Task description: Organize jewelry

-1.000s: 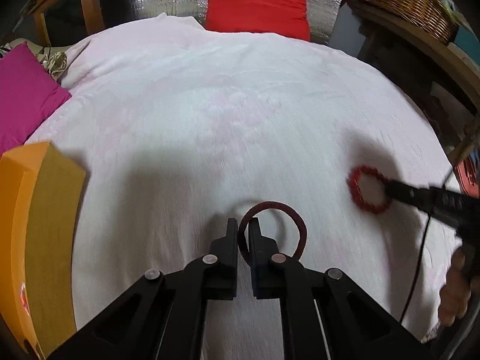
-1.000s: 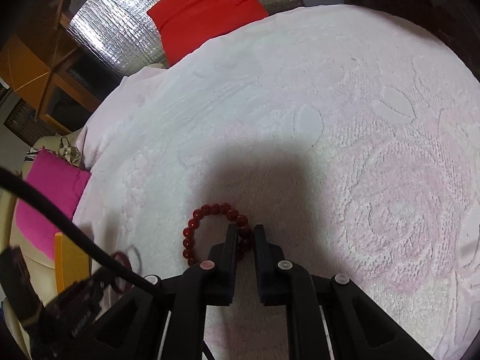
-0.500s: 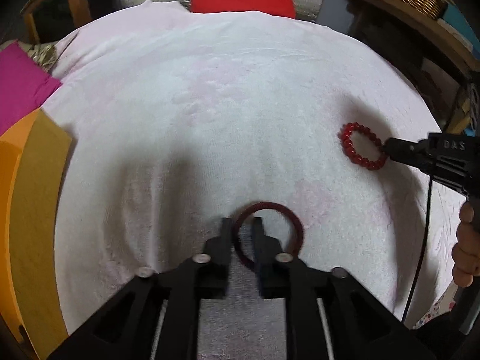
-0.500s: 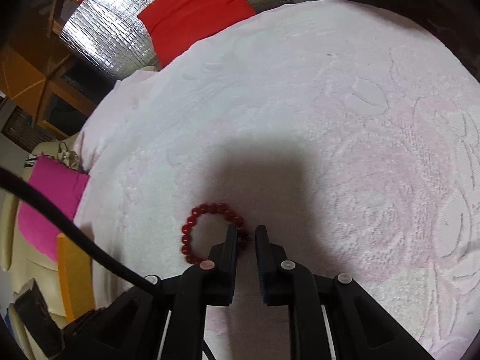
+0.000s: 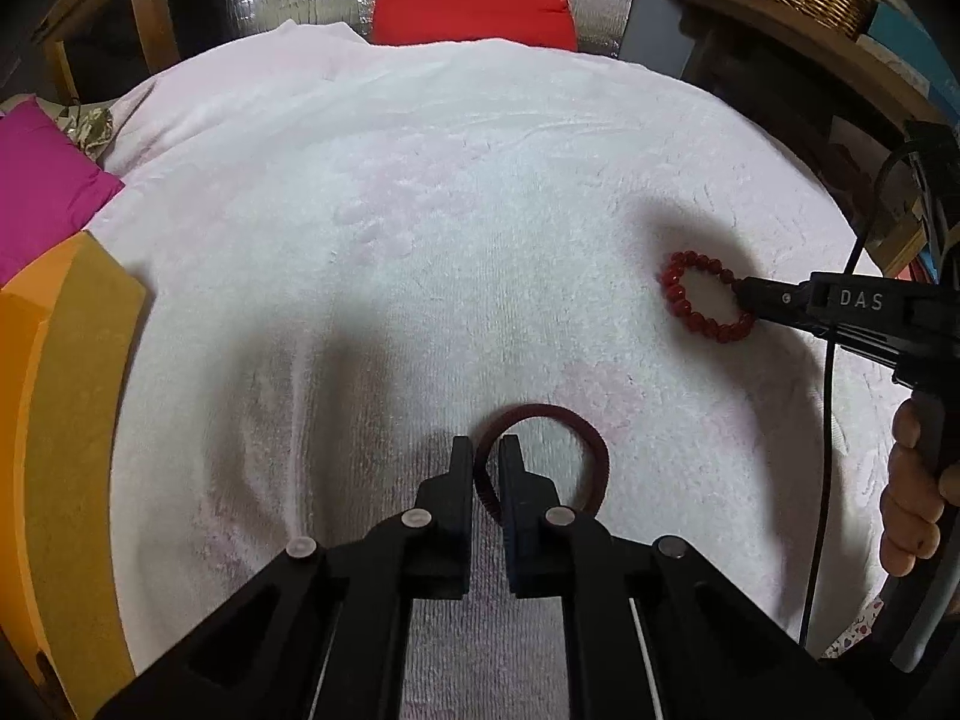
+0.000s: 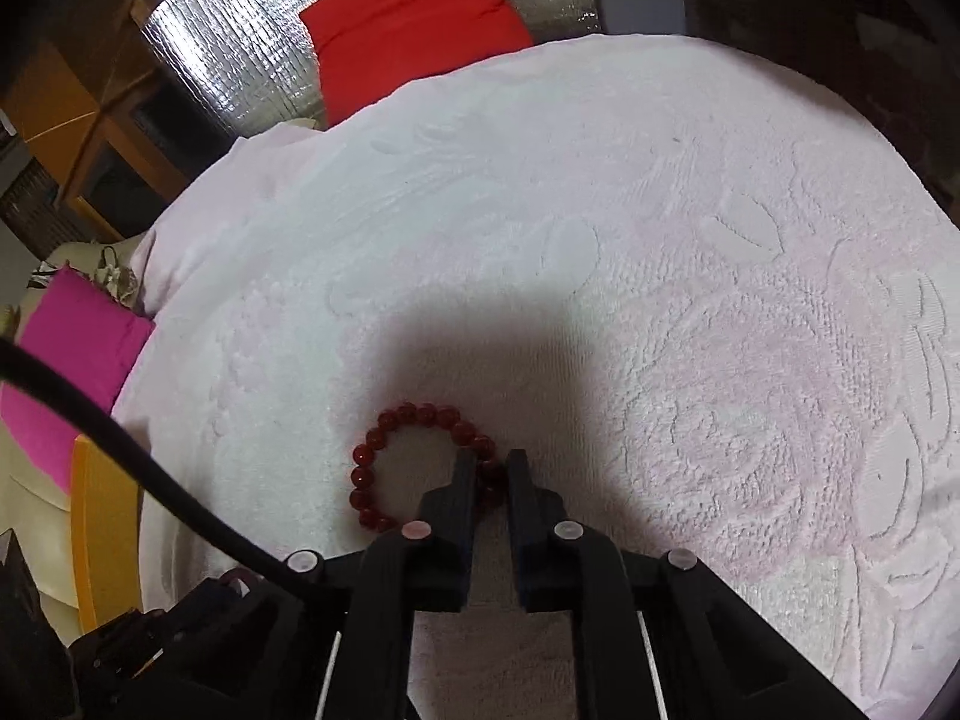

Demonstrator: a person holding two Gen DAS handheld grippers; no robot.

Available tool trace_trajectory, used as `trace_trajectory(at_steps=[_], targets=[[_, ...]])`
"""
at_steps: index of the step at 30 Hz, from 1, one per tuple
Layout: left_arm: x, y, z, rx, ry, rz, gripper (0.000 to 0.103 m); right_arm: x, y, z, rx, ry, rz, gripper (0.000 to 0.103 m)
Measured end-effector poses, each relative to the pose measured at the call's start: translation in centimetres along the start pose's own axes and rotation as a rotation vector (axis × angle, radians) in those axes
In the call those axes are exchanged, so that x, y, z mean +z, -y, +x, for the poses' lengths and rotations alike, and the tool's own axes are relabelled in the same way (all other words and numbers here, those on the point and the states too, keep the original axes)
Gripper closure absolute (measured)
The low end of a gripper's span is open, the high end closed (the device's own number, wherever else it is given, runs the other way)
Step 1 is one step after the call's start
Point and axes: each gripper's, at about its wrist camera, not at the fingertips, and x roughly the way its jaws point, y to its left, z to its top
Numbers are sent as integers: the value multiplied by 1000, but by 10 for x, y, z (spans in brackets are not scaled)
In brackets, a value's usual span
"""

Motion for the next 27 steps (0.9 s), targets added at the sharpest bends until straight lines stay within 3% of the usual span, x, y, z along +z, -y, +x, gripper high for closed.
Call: trace_trajectory(at_steps=[9,13,16,17,20,23,27], targets=[[-5,-1,-39,47,70,7,95,-3,-4,-15,60,38,5,93],[-9,-7,-40,19,40,-6,95,-2,2,-21,59,53,28,92],[-12,-9,-27,13,-11,-14,89,-2,11,-21,49,43,51,92],[-12,-9,-22,2,-25,-23,82,-2,13,-20,49,39,55,93],[-12,-1,-16,-22,-41,-35,40,0,19,-19,47,33,63,93],[-8,11,-14,-22,-22,-7,36,0,23,-17,49,26,70,93],[-5,17,3,8,-65,-10,36,0,23,-14,62,13,71,92]])
